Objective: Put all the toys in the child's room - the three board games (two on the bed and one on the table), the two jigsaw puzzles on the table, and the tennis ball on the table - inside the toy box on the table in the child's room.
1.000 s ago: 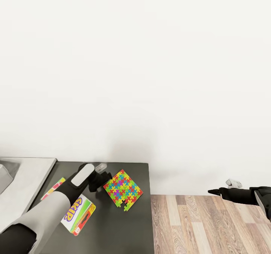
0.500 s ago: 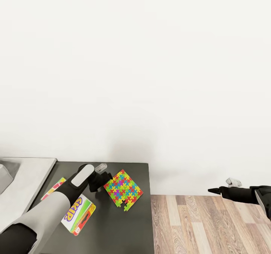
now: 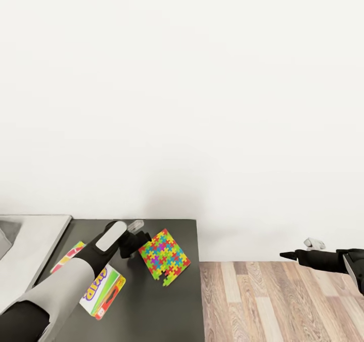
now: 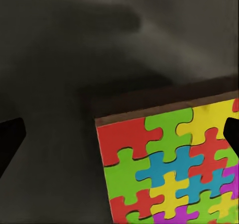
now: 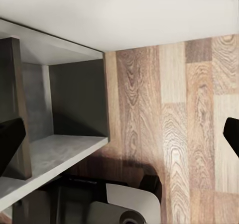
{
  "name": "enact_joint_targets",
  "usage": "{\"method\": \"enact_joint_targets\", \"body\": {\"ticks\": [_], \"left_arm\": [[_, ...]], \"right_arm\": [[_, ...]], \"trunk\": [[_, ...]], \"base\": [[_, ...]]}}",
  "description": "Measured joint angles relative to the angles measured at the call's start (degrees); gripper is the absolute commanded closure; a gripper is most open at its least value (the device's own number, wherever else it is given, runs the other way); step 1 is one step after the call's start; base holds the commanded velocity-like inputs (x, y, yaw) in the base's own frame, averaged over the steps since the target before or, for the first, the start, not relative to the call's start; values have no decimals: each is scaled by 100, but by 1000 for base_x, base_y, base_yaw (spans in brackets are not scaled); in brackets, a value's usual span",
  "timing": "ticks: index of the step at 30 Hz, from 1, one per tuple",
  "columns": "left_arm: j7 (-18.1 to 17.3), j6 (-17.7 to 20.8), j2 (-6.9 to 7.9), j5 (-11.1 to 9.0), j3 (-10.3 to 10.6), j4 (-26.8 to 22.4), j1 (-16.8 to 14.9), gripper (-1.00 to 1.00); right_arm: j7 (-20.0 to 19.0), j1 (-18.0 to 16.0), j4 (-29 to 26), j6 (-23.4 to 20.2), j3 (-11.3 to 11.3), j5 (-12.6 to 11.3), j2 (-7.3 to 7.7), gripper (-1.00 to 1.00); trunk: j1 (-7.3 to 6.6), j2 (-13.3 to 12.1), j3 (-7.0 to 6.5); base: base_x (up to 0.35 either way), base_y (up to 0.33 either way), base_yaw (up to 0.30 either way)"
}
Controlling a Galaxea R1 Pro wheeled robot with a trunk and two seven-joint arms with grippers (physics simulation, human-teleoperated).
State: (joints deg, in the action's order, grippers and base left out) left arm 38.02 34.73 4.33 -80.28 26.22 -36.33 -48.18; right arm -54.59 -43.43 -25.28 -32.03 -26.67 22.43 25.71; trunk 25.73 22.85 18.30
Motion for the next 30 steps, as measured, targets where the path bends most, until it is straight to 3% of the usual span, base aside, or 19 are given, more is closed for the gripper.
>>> {"method": "enact_joint_targets", "body": {"ticks": [30], "left_arm": [[-15, 16, 10, 15, 18, 73, -1, -100]], "right_arm": [[7, 0, -13, 0, -1, 0, -7, -100]], "trunk": [[-25, -1, 0]], "base": [[0, 0, -249]]}}
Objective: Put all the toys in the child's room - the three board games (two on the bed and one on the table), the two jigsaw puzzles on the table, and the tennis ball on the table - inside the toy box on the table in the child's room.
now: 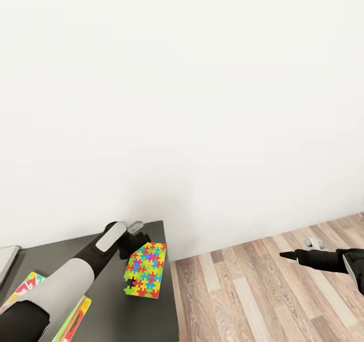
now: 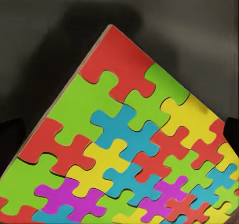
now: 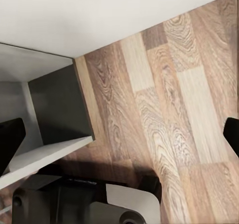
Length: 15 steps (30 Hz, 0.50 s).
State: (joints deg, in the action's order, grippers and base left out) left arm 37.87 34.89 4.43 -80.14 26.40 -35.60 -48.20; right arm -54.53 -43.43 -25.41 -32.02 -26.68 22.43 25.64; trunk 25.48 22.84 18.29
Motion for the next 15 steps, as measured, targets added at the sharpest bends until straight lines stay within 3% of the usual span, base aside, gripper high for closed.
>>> {"method": "enact_joint_targets", "body": {"ticks": [15], "left_arm": [[3, 0, 0, -11, -4, -10, 1, -100]], "right_arm": [[0, 0, -1, 0, 2, 3, 0, -100]], "trunk": [[5, 0, 0]], "base": [[0, 0, -55]]}}
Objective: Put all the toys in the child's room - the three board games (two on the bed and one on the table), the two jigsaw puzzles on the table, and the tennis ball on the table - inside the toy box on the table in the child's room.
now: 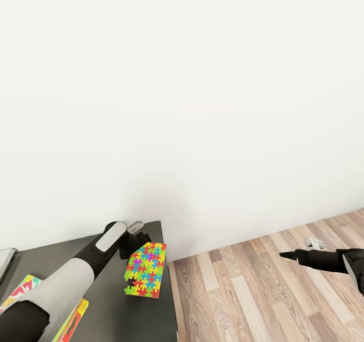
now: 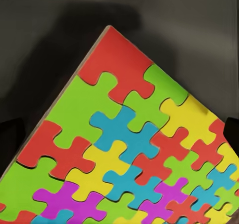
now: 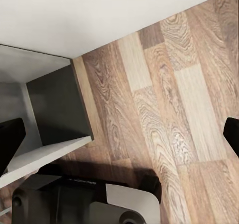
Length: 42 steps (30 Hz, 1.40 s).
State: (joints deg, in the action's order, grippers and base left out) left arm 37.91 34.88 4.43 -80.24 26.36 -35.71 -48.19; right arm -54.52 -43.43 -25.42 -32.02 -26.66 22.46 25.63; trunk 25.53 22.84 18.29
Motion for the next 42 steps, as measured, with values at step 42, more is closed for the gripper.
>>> {"method": "enact_joint_targets", "body": {"ticks": [42], "left_arm": [[-5, -277, 104, -78, -54, -571, 198, -100]], "right_arm": [[2, 43, 8, 7, 6, 4, -75, -100]], "trunk": [[22, -3, 2]], "base": [[0, 0, -58]]}}
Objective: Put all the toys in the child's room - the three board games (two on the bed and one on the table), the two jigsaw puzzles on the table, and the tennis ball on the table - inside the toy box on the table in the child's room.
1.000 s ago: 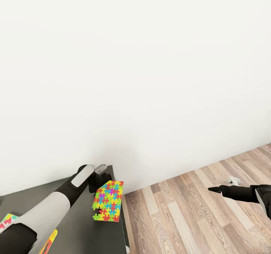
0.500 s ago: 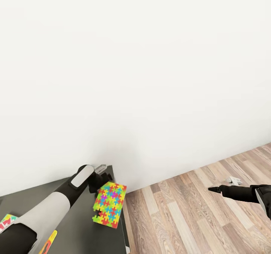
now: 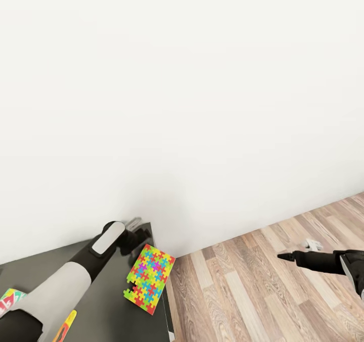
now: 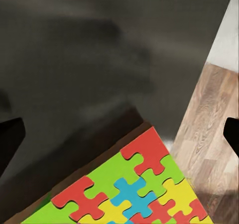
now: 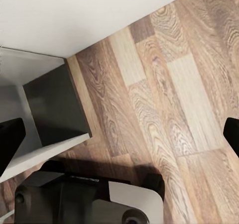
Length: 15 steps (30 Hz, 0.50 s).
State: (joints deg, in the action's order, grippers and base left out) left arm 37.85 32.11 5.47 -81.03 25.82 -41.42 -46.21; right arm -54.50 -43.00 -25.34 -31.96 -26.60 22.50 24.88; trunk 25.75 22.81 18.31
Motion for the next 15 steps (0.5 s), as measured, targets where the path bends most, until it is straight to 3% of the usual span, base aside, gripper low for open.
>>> {"method": "enact_joint_targets", "body": {"ticks": [12, 15], "left_arm": [[32, -290, 204, -11, -8, -751, 229, -100], [39, -315, 313, -12, -10, -1268, 385, -100]], "right_arm": [[-6, 59, 0, 4, 1, 2, -72, -100], [-13, 72, 16, 45, 1, 3, -80, -100]], "trunk": [[0, 0, 0], [0, 0, 0]], "base": [[0, 0, 0], [0, 0, 0]]}}
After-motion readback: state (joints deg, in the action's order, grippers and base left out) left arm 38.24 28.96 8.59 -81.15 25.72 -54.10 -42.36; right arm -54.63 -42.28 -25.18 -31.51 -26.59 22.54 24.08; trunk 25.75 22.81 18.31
